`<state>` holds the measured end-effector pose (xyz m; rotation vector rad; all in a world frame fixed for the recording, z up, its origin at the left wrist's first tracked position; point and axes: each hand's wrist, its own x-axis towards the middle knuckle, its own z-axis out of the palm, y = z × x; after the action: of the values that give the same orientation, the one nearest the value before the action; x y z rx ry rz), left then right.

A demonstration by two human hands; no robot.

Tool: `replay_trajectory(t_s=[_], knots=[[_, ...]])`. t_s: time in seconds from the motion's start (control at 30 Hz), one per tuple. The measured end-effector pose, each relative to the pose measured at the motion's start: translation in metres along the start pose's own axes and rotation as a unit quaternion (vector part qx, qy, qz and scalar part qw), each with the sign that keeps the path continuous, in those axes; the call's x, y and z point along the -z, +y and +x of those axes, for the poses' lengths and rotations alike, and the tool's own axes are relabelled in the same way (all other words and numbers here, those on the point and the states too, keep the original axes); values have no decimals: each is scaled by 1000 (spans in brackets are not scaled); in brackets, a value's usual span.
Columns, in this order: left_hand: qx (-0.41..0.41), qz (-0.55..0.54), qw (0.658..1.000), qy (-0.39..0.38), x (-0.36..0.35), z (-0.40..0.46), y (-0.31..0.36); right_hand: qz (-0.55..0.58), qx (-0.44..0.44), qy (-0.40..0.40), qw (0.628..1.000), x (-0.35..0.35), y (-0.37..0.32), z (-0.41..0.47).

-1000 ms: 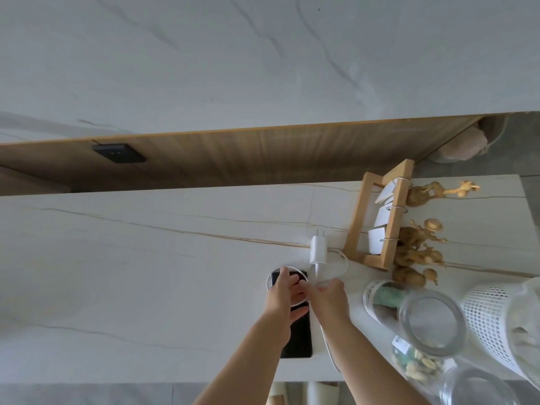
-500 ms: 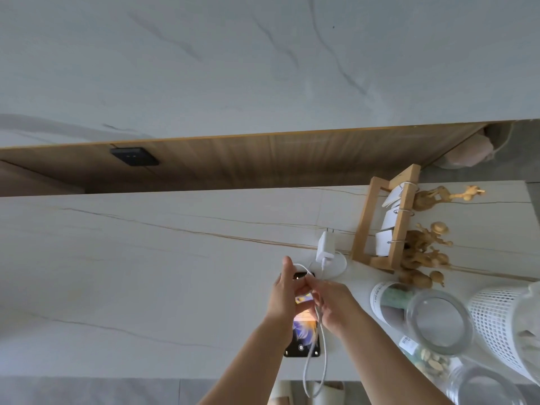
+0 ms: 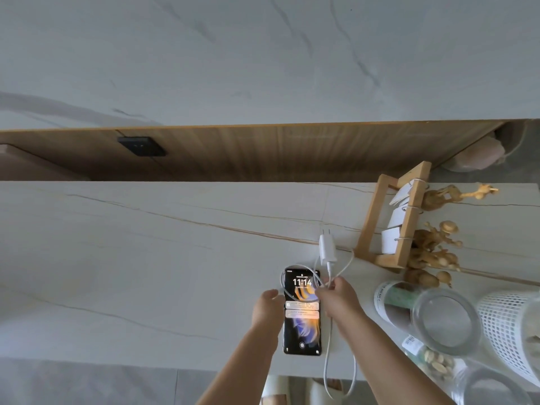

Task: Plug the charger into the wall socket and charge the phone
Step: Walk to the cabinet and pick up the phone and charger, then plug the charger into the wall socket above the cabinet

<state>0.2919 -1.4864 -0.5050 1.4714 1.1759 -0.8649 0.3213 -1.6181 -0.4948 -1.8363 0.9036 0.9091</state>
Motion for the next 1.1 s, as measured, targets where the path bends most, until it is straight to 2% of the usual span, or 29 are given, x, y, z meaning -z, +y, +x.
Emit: replay_trajectory(t_s=[0.23, 0.5, 0.6, 0.73, 0.9, 1.0, 1.1], knots=[[-29, -37, 998, -45, 3, -6, -5, 26, 32, -62, 997, 0, -9, -12], [-62, -122, 990, -31, 29, -42, 1, 58, 108, -130, 984, 8, -35, -55], [-78, -140, 987, 4, 45, -59, 5, 101, 133, -143, 976, 7, -51, -79], [-137, -106, 983, 65, 66, -104, 19, 152, 161, -142, 965, 6, -77, -111], [-192, -7, 970, 151, 101, -150, 35, 111, 202, -158, 960, 5, -108, -150], [-206, 32, 968, 142, 128, -166, 38, 103, 211, -180, 955, 2, -126, -167], [-168, 42, 978, 118, 160, -174, 32, 124, 201, -192, 952, -5, -145, -181]])
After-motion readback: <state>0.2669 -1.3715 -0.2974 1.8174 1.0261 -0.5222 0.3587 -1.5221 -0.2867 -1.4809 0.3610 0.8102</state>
